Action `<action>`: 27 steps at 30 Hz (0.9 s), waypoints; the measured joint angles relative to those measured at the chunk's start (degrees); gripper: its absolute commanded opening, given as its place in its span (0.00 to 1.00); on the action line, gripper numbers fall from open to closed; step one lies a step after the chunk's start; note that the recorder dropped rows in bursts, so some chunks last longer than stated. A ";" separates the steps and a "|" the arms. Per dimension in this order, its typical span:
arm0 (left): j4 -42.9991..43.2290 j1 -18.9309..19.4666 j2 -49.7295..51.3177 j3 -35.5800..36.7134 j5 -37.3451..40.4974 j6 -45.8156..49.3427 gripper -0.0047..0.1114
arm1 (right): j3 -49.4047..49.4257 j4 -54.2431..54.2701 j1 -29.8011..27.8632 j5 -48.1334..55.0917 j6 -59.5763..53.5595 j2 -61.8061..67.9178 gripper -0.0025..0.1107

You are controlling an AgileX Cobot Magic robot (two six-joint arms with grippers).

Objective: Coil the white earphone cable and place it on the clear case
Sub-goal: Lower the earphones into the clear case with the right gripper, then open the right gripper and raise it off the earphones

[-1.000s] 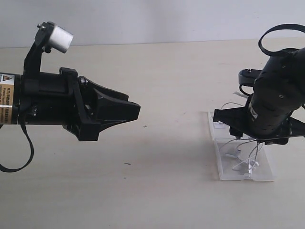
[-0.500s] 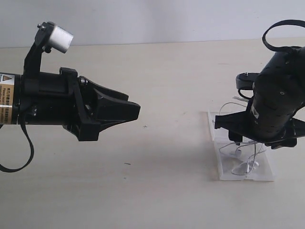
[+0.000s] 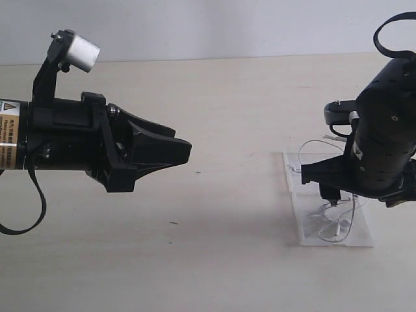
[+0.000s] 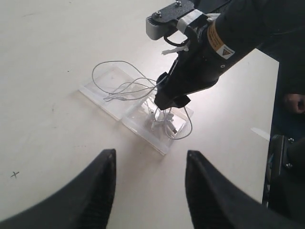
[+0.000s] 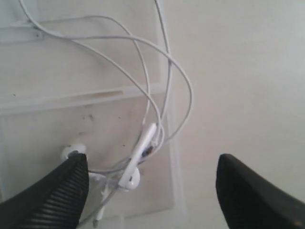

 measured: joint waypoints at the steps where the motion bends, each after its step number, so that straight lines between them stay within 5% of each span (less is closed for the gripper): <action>1: 0.00 0.00 0.00 0.00 0.00 0.00 0.43 | 0.00 0.00 0.00 0.72 -0.69 0.00 0.65; 18: 0.00 0.00 0.00 0.00 0.00 0.00 0.43 | 0.00 -0.34 -0.25 -2.87 -4.36 0.00 0.65; 27: 0.00 0.00 0.00 0.00 0.00 0.00 0.43 | -0.52 3.47 -5.03 -0.66 -13.09 0.00 0.65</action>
